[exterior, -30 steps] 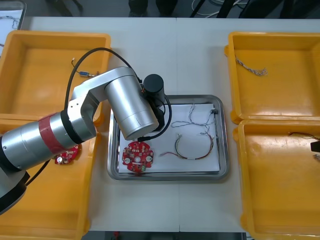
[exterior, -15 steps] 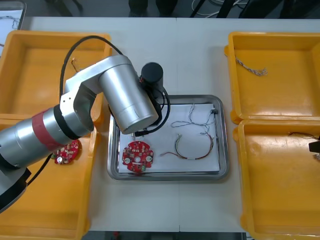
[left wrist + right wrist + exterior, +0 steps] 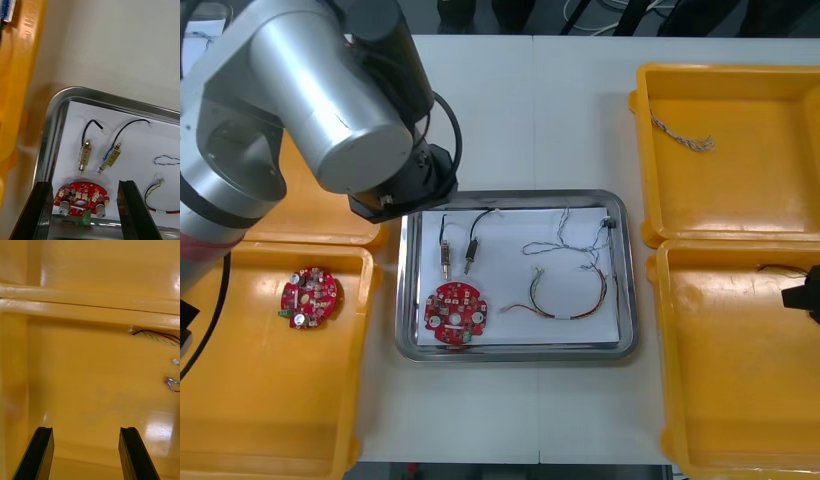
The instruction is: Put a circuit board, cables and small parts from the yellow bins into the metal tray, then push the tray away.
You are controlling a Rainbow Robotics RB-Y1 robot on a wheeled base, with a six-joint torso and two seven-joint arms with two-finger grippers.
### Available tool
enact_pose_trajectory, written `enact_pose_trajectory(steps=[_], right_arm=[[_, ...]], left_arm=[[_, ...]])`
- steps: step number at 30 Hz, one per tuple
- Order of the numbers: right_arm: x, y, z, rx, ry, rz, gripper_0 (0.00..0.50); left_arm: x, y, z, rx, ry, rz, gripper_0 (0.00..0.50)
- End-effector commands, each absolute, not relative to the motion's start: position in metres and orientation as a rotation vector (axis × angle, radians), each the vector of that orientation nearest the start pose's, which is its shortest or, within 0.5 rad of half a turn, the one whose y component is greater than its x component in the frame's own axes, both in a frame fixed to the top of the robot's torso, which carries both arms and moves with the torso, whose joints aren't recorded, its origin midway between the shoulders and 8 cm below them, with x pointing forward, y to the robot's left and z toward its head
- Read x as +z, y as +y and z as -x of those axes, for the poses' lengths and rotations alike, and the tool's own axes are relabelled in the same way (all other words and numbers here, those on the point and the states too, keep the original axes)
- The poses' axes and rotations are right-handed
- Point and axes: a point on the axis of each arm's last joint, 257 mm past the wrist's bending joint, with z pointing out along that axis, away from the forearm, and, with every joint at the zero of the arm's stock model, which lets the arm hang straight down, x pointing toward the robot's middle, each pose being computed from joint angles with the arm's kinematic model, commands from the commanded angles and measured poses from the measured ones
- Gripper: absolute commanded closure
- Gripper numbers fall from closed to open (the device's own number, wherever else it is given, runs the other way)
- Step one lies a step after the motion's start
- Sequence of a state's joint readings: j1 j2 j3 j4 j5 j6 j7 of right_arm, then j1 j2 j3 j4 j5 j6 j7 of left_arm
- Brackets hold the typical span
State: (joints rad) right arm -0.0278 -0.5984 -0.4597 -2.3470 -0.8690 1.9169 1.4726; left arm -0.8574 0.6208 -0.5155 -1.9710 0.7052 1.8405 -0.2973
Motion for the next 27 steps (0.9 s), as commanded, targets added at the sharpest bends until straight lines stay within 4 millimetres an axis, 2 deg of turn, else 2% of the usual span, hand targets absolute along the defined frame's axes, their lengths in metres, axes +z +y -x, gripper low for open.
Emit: enact_pose_trajectory(steps=[1,6,9,17,21,27], right_arm=[[-0.164,-0.339,-0.341,0.074,2.610,0.274,0.000],[-0.153,-0.317,-0.342,0.108,2.603,0.433,0.000],[-0.142,-0.295,-0.345,0.132,2.579,0.562,0.000],[-0.127,-0.243,-0.346,0.143,2.521,0.869,0.000],[-0.128,-0.217,-0.343,0.144,2.497,1.022,0.000],[-0.140,-0.189,-0.338,0.075,2.469,1.226,0.000]], left_arm=[[-0.113,0.167,-0.465,-0.121,2.592,0.341,0.000],[-0.097,0.193,-0.462,-0.100,2.609,0.302,0.000],[-0.085,0.206,-0.463,-0.117,2.602,0.275,0.000],[-0.078,0.241,-0.459,-0.158,2.611,0.253,0.000],[-0.073,0.256,-0.459,-0.170,2.596,0.223,0.000],[-0.079,0.280,-0.453,-0.179,2.602,0.197,0.000]])
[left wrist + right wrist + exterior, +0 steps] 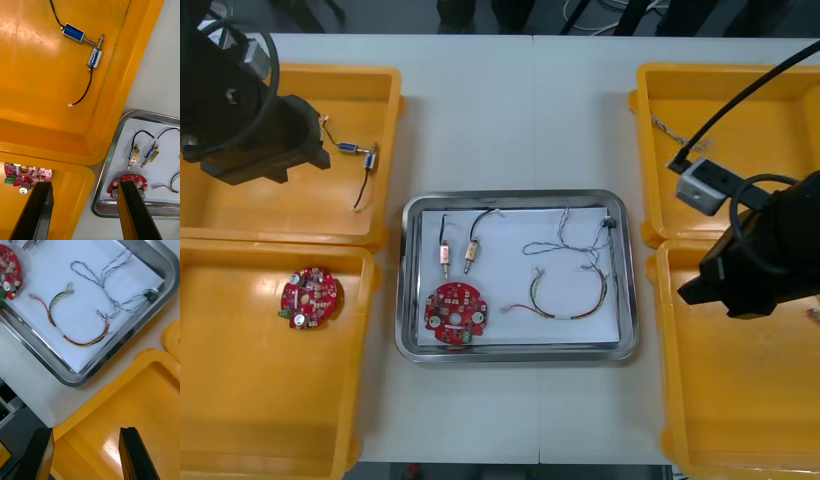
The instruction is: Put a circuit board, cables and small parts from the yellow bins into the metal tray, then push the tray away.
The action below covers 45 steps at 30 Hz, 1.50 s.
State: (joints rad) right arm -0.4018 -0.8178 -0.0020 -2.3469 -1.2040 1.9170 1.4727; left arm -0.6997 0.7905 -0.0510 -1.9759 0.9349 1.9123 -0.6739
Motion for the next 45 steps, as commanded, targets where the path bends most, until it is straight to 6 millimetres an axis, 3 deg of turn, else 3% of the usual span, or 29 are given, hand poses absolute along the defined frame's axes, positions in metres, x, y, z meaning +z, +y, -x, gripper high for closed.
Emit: enact_pose_trajectory(steps=[1,12,19,31,45], right_arm=[[-0.142,-0.186,-0.337,0.064,2.465,1.250,0.000],[-0.181,-0.132,-0.321,-0.168,2.283,1.657,0.000],[-0.204,-0.101,-0.317,-0.247,2.148,1.797,0.000],[-0.242,-0.050,-0.311,-0.190,2.097,1.917,0.000],[-0.282,-0.023,-0.305,-0.134,2.117,1.990,0.000]], left_arm=[[-0.080,0.282,-0.452,-0.180,2.603,0.194,0.000],[-0.099,0.334,-0.435,-0.081,2.633,0.120,0.000],[-0.110,0.367,-0.420,-0.020,2.659,0.092,0.000],[-0.116,0.380,-0.408,-0.041,2.673,0.090,0.000],[-0.111,0.385,-0.407,-0.015,2.663,0.032,0.000]])
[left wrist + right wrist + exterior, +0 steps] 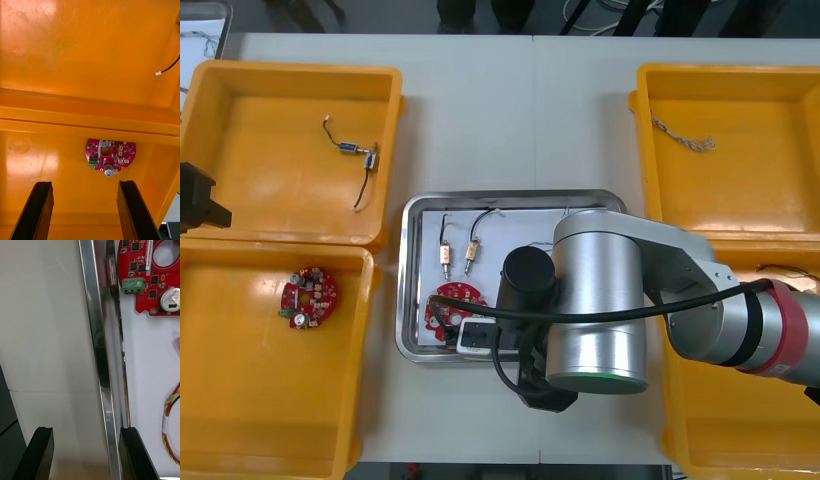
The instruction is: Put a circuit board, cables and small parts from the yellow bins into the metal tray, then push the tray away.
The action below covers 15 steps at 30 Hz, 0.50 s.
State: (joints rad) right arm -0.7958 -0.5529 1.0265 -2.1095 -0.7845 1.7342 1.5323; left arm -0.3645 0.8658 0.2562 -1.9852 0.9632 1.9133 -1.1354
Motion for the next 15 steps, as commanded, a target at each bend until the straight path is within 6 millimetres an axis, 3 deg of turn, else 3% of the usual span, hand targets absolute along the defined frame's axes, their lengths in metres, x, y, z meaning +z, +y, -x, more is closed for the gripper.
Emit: enact_pose_trajectory(steps=[1,15], right_arm=[[-0.284,-0.022,-0.306,-0.145,2.106,1.996,0.000],[-0.303,-0.013,-0.309,-0.217,2.018,2.027,0.000]], left_arm=[[-0.111,0.384,-0.407,-0.013,2.662,0.026,0.000],[-0.110,0.386,-0.407,0.014,2.660,-0.059,0.000]])
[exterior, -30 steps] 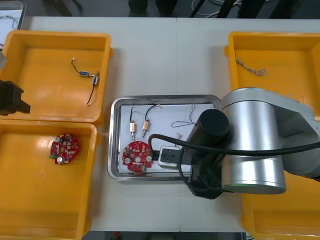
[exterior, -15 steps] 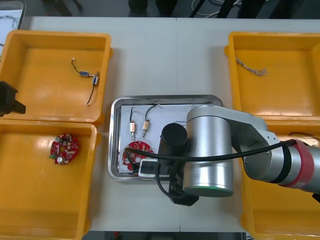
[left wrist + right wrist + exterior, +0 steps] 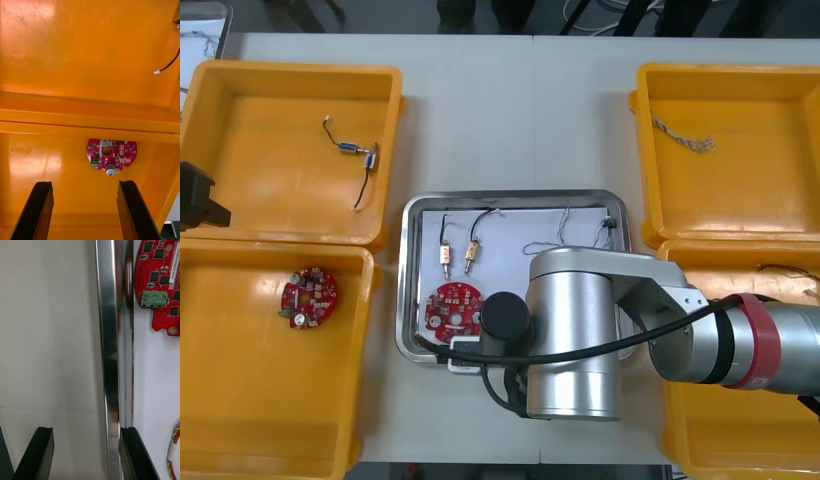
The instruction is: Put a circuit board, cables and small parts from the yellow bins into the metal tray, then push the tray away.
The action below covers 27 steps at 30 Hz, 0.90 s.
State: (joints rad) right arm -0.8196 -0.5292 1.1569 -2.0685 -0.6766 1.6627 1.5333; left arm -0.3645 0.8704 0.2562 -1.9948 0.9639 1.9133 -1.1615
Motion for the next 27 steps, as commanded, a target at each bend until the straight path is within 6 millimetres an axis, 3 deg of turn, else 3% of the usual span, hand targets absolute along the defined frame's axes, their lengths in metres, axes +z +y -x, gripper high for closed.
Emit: enact_pose_trajectory(steps=[1,14,27], right_arm=[[-0.305,-0.013,-0.311,-0.214,2.022,2.027,0.000],[-0.315,0.011,-0.329,-0.191,2.050,1.963,0.000],[-0.327,0.009,-0.336,-0.215,1.975,1.974,0.000]], left_arm=[[-0.110,0.386,-0.407,0.016,2.660,-0.058,0.000],[-0.110,0.386,-0.407,0.014,2.661,-0.058,0.000],[-0.110,0.386,-0.407,0.014,2.661,-0.058,0.000]])
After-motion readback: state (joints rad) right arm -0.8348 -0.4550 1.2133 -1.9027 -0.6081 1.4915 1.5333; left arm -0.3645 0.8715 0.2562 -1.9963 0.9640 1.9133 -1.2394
